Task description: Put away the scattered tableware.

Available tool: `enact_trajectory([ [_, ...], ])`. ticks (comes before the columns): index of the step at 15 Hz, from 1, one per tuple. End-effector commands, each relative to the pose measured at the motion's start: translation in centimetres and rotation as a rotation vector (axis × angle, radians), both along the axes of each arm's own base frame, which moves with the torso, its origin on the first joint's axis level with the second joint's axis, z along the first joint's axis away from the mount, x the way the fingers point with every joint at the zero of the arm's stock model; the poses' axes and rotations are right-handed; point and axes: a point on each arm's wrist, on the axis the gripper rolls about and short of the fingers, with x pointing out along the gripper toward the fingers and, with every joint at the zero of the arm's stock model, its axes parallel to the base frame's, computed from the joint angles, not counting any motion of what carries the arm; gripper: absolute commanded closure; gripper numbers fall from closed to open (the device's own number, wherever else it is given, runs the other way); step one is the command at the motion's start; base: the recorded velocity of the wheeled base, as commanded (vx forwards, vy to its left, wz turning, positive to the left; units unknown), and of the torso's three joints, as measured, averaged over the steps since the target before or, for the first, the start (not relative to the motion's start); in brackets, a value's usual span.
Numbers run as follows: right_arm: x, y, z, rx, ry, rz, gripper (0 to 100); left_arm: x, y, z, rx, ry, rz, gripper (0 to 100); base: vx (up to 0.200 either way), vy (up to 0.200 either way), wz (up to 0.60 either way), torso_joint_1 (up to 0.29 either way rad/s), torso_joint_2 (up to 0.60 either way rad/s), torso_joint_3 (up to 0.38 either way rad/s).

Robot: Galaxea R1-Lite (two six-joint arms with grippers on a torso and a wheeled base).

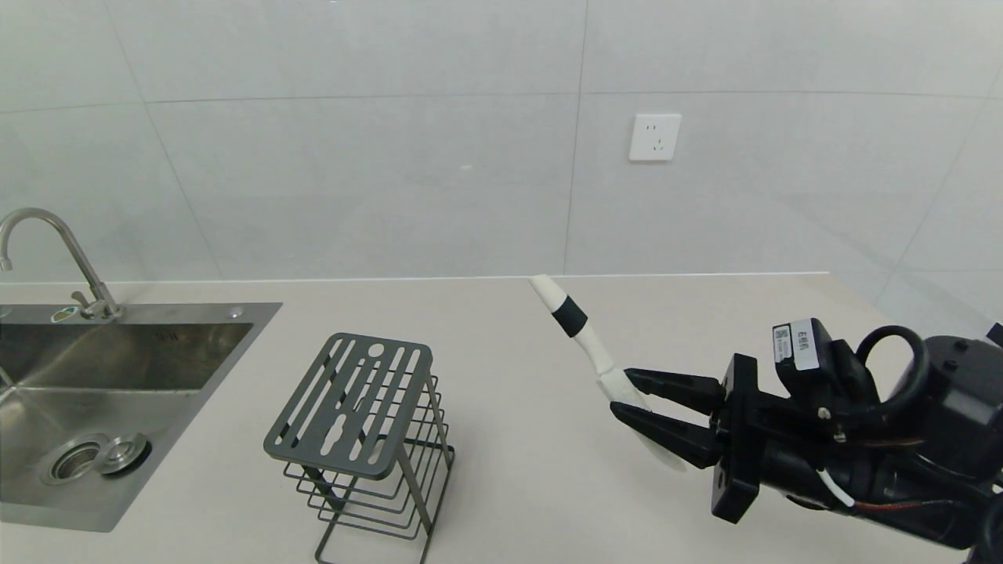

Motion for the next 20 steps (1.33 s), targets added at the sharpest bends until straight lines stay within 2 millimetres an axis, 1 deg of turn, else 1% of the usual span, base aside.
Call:
enact_trajectory([
  [1, -0.1, 0.2, 0.0, 0.005, 0.004, 0.009, 100, 4.0, -1.0, 3.1, 0.039, 0.123, -0.312, 0, 0.0, 0.0, 0.0, 0.0, 0.0, 0.0],
  [2, -0.1, 0.3, 0.2, 0.01, -0.001, 0.014, 100, 4.7, -1.5, 3.7, 0.039, 0.134, -0.408, 0, 0.0, 0.0, 0.0, 0.0, 0.0, 0.0],
  [3, -0.2, 0.7, 0.4, 0.017, -0.008, 0.027, 100, 6.4, -2.7, 4.6, 0.029, 0.182, -0.502, 0, 0.0, 0.0, 0.0, 0.0, 0.0, 0.0],
  [4, -0.2, 0.8, 0.4, 0.023, -0.001, 0.029, 100, 8.1, -3.9, 5.0, 0.024, 0.219, -0.539, 0, 0.0, 0.0, 0.0, 0.0, 0.0, 0.0],
  [5, -0.1, 0.8, 0.5, 0.029, -0.002, 0.022, 100, 8.8, -4.5, 5.0, 0.02, 0.239, -0.566, 0, 0.0, 0.0, 0.0, 0.0, 0.0, 0.0],
  [6, 0.0, 0.8, 0.7, 0.044, -0.005, 0.019, 100, 9.8, -5.6, 4.8, 0.01, 0.27, -0.622, 0, 0.0, 0.0, 0.0, 0.0, 0.0, 0.0],
  [7, 0.1, 0.9, 1.2, 0.079, -0.01, 0.018, 100, 10.5, -6.5, 4.6, -0.022, 0.309, -0.669, 0, 0.0, 0.0, 0.0, 0.0, 0.0, 0.0],
  [8, 0.0, 0.9, 1.6, 0.106, -0.014, 0.022, 100, 10.9, -6.8, 4.4, -0.032, 0.338, -0.678, 0, 0.0, 0.0, 0.0, 0.0, 0.0, 0.0],
  [10, -0.1, 1.0, 2.1, 0.163, -0.014, 0.029, 100, 12.6, -7.6, 3.6, -0.022, 0.406, -0.627, 0, 0.0, 0.0, 0.0, 0.0, 0.0, 0.0],
  [11, -0.1, 1.2, 2.1, 0.169, 0.0, 0.037, 100, 13.9, -7.8, 3.2, -0.016, 0.441, -0.577, 0, 0.0, 0.0, 0.0, 0.0, 0.0, 0.0],
  [13, 0.1, 1.8, 1.9, 0.171, 0.008, 0.023, 100, 15.5, -8.6, 2.6, 0.027, 0.468, -0.55, 0, 0.0, 0.0, 0.0, 0.0, 0.0, 0.0],
  [16, 0.1, 2.2, 1.8, 0.171, 0.01, 0.024, 100, 16.9, -10.1, 1.3, 0.13, 0.463, -0.555, 0, 0.0, 0.0, 0.0, 0.0, 0.0, 0.0],
  [17, 0.1, 2.2, 1.8, 0.171, 0.01, 0.024, 100, 16.9, -10.1, 1.3, 0.13, 0.463, -0.555, 0, 0.0, 0.0, 0.0, 0.0, 0.0, 0.0],
  [18, 0.1, 2.1, 2.0, 0.176, 0.004, 0.025, 100, 17.5, -11.1, 1.1, 0.155, 0.472, -0.575, 0, 0.0, 0.0, 0.0, 0.0, 0.0, 0.0],
  [20, 0.1, 2.1, 2.1, 0.177, 0.001, 0.025, 100, 18.9, -12.4, 1.6, 0.145, 0.449, -0.59, 0, 0.0, 0.0, 0.0, 0.0, 0.0, 0.0],
])
